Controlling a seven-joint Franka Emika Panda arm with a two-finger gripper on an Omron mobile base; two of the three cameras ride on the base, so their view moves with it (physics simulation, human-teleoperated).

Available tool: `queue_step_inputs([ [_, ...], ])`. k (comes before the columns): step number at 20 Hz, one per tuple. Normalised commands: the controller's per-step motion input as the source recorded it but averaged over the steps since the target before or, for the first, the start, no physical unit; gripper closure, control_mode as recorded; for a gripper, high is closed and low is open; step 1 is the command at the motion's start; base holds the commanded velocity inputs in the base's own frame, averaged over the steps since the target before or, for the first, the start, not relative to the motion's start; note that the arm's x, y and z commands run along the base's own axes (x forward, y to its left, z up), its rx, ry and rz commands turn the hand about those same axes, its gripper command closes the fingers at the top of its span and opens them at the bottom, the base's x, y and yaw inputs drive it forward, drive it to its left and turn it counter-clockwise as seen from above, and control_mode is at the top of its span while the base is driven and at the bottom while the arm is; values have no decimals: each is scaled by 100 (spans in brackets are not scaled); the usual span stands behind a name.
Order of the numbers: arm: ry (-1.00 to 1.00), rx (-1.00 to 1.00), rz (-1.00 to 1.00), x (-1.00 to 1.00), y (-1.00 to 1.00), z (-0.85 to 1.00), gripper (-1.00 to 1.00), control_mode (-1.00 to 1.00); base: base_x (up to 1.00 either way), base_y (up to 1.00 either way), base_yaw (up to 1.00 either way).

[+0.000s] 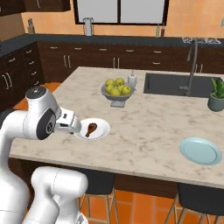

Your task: Pick the chicken drumstick and bell pepper from their plates and place them in the bowl. Then put the bowl in the fridge.

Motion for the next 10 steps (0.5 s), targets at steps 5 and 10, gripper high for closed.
queue_step_inputs([
  [5,12,-1,0,100,0,-39,-100,-100,0,0,0],
  [10,7,0,0,86,0,-40,-100,-100,0,0,0],
])
